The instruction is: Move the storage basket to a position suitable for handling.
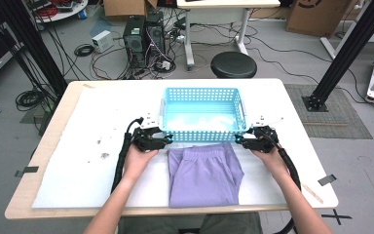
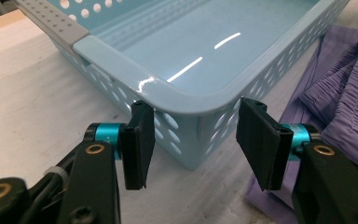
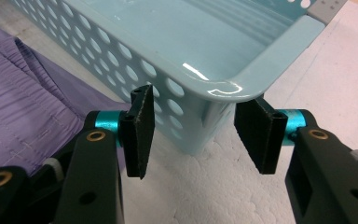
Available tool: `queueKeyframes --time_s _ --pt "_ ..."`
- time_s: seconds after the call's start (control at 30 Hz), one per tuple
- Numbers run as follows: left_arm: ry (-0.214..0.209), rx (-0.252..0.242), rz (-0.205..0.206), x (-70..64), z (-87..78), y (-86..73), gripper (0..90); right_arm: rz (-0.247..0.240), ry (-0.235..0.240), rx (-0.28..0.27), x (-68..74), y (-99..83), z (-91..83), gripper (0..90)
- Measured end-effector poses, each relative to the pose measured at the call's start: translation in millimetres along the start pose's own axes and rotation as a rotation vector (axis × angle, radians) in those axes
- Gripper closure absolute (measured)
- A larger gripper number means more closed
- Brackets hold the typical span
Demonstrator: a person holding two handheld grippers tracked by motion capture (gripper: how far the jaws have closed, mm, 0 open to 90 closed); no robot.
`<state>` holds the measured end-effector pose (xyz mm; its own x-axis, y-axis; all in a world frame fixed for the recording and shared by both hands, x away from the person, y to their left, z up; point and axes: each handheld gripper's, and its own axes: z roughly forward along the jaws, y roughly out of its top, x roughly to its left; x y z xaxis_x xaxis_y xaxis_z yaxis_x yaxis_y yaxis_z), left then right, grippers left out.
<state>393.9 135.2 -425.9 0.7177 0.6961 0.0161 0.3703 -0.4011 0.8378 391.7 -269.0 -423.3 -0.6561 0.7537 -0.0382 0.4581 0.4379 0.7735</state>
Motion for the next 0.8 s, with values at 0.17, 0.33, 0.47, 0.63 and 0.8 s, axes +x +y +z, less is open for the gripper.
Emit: queueKeyframes --time_s 0.17,0.33,0.47,0.63,0.8 --pt "-0.022 -0.006 -0.008 0.9 0.4 -0.2 41.6 -0.004 0.004 -0.008 -0.5 -0.9 0.5 45.3" --pt "0.015 -0.020 0.007 -0.1 -6.7 1.2 33.1 0.006 0.011 -0.032 1.4 -2.5 -3.8 36.7" --pt "0.016 -0.044 -0.007 3.5 -18.0 -1.4 29.3 0.034 0.013 -0.056 0.8 -6.9 -13.5 32.6" --pt "0.030 -0.109 0.006 4.4 -38.7 -7.5 28.3 0.069 -0.017 -0.106 2.6 -16.6 -32.1 30.3" --pt "0.054 -0.175 0.021 0.2 -58.6 -18.1 27.9 0.077 -0.071 -0.168 6.2 -29.7 -50.4 30.0"
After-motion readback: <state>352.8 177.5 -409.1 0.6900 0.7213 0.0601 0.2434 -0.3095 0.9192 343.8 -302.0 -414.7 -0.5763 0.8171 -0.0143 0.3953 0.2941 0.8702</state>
